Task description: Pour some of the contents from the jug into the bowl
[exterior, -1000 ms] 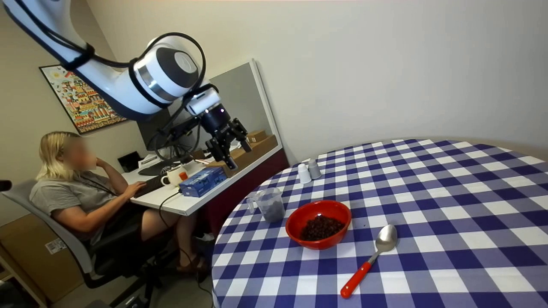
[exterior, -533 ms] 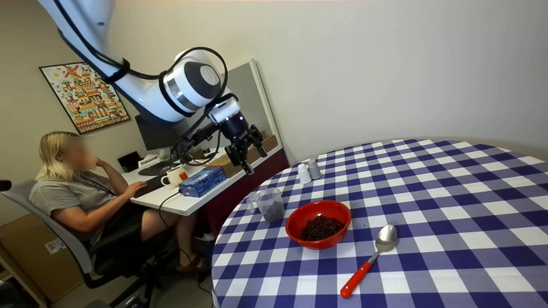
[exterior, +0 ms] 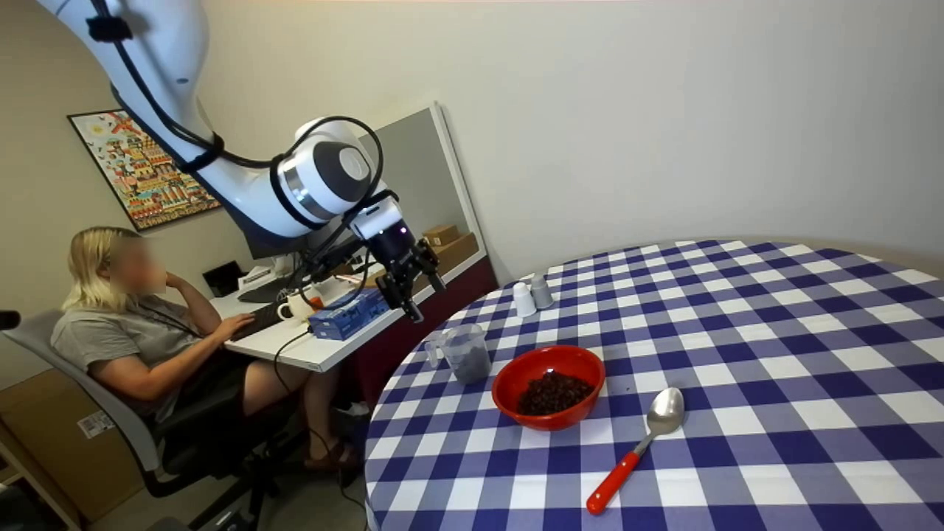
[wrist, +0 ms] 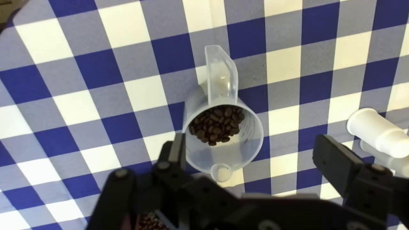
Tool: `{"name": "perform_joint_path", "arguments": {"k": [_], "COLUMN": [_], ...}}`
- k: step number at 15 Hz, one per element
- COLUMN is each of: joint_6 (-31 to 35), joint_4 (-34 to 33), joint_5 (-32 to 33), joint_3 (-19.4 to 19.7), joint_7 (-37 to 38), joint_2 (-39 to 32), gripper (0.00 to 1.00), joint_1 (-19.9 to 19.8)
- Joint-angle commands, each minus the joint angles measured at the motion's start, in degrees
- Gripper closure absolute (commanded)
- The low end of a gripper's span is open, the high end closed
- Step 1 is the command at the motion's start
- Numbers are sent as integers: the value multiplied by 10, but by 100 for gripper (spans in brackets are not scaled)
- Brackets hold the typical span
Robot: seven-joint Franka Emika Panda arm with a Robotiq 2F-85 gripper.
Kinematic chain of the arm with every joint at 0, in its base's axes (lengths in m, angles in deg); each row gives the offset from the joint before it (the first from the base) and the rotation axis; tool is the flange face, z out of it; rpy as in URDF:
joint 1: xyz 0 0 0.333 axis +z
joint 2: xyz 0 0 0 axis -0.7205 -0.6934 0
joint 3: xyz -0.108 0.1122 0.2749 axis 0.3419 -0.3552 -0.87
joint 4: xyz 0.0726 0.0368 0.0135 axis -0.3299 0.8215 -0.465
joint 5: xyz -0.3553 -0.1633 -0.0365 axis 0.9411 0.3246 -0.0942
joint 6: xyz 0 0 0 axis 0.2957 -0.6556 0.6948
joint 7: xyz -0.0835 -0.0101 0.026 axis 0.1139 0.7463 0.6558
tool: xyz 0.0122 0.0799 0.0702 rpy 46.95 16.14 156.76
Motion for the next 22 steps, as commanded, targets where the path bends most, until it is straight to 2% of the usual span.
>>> {"name": "perform_joint_path", "arguments": {"k": [1, 10, 12, 14, 21, 22], "joint_6": [33, 71, 75, 78, 83, 83], "joint_4": [-1, -1, 0, 1, 4, 5], "joint_5": [-10, -19, -22, -24, -25, -25], "joint_3": [21, 54, 60, 65, 74, 75], "joint_7": [-2, -2, -3, -4, -6, -7], "joint_2": [-21, -68, -74, -78, -82, -81], "gripper": [0, 2, 27, 37, 91, 92], "joint_1": [28, 66, 74, 79, 88, 88]}}
